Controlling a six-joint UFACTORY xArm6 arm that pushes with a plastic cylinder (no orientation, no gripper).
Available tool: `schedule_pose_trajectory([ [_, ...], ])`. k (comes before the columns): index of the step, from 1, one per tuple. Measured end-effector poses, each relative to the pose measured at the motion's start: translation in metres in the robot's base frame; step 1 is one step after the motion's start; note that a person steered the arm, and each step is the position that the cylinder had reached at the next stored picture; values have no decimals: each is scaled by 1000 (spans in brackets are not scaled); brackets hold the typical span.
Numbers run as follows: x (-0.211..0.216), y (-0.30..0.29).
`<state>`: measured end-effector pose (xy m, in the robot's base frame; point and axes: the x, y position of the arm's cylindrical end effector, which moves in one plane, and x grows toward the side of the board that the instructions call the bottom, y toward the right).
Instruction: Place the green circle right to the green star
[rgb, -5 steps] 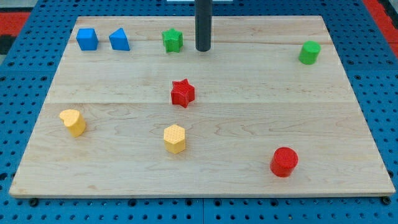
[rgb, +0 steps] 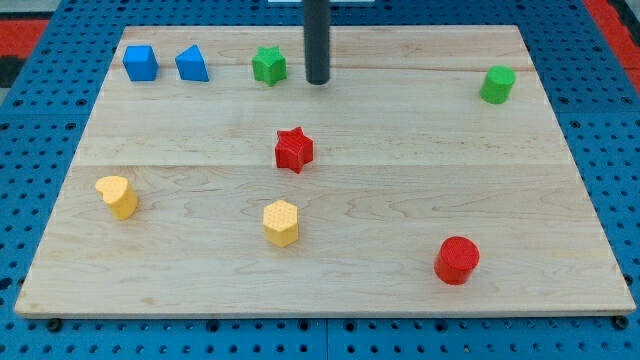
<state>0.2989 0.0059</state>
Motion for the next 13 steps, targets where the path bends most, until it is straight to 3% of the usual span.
schedule_pose_trajectory([
  [2,8,35],
  [4,34,219],
  [6,95,245],
  [7,95,337],
  [11,34,320],
  [13,25,269],
])
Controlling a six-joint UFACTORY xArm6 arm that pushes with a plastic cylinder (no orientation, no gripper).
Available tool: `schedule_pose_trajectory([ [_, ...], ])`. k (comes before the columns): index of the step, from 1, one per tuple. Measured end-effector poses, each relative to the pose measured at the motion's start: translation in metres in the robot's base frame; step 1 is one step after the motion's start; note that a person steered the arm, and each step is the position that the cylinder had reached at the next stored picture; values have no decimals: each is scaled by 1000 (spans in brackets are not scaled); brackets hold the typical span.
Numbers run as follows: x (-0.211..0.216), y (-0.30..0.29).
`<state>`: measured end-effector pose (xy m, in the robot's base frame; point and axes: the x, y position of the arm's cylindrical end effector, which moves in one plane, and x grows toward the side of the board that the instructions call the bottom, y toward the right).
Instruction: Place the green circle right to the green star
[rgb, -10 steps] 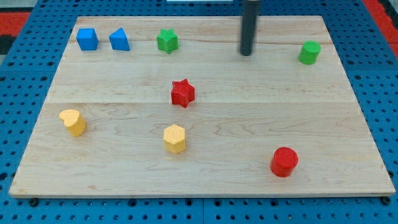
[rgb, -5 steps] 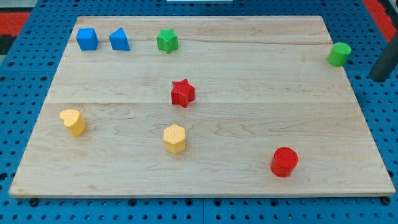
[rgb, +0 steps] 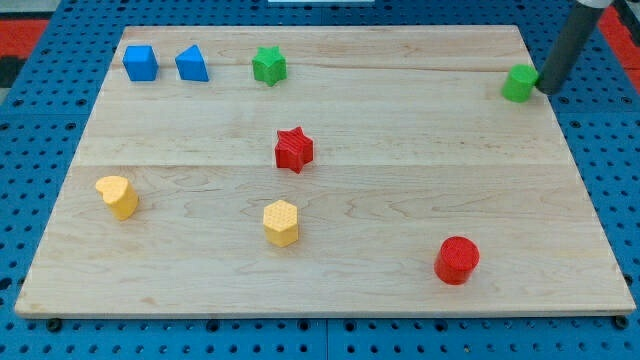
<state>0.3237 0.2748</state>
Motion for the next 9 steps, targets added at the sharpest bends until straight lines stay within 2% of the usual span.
schedule_pose_trajectory([
  [3,-18,-98],
  [6,-55,-74],
  [8,-53,-132],
  [9,-64,-133],
])
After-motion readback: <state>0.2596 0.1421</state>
